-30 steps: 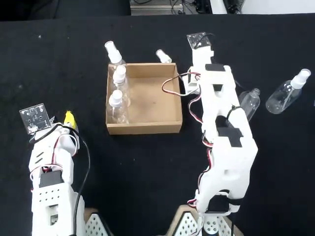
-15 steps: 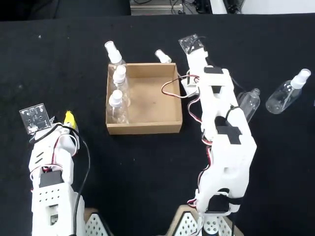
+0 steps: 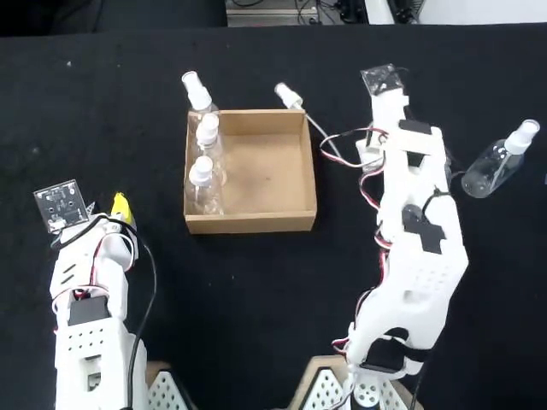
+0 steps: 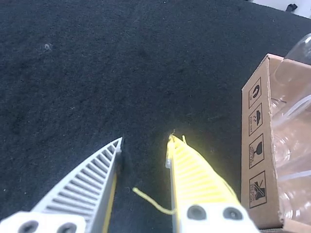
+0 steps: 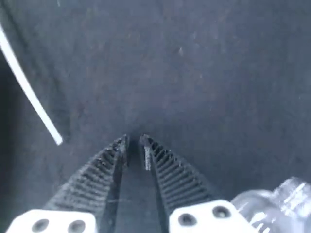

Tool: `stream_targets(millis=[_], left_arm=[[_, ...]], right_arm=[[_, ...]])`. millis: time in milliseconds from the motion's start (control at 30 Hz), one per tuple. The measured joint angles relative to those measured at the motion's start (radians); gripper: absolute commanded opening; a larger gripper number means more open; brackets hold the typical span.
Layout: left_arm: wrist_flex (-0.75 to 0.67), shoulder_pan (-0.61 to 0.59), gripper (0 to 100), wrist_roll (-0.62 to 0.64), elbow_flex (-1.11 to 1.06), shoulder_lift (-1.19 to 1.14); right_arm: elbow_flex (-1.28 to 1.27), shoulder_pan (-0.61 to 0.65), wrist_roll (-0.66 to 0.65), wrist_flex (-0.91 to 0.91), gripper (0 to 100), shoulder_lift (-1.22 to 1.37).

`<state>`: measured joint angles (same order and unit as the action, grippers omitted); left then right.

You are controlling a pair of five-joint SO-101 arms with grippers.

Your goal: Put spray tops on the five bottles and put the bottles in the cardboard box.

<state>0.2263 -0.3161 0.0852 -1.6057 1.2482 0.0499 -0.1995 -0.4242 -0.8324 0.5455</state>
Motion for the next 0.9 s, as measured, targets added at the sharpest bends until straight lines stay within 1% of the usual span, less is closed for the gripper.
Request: stream_targets(millis=[67,133,233,367,467,833,867,900], left_arm=[[0.000,0.000,13,0.000,0.000,0.000],[0.000,0.000,13,0.000,0.000,0.000],[0.000,0.000,13,0.000,0.000,0.000],[0.000,0.000,13,0.000,0.000,0.000],[0.000,0.000,13,0.000,0.000,0.000],[0.000,0.000,13,0.000,0.000,0.000],[0.000,0.000,13,0.000,0.000,0.000],[0.000,0.000,13,0.000,0.000,0.000]], right_arm=[[0.014,0.002,0.035,-0.049,10.4,0.000],[0.041,0.009,0.077,-0.101,13.2,-0.002],[0.066,0.060,0.114,-0.163,13.2,-0.011],[0.066,0.158,0.117,-0.169,13.6,-0.011],[0.035,0.184,0.118,-0.112,13.8,-0.012],[-0.041,0.187,0.120,0.107,13.2,-0.011],[-0.041,0.187,0.120,0.121,12.1,-0.011],[-0.041,0.187,0.120,0.130,8.8,-0.011]])
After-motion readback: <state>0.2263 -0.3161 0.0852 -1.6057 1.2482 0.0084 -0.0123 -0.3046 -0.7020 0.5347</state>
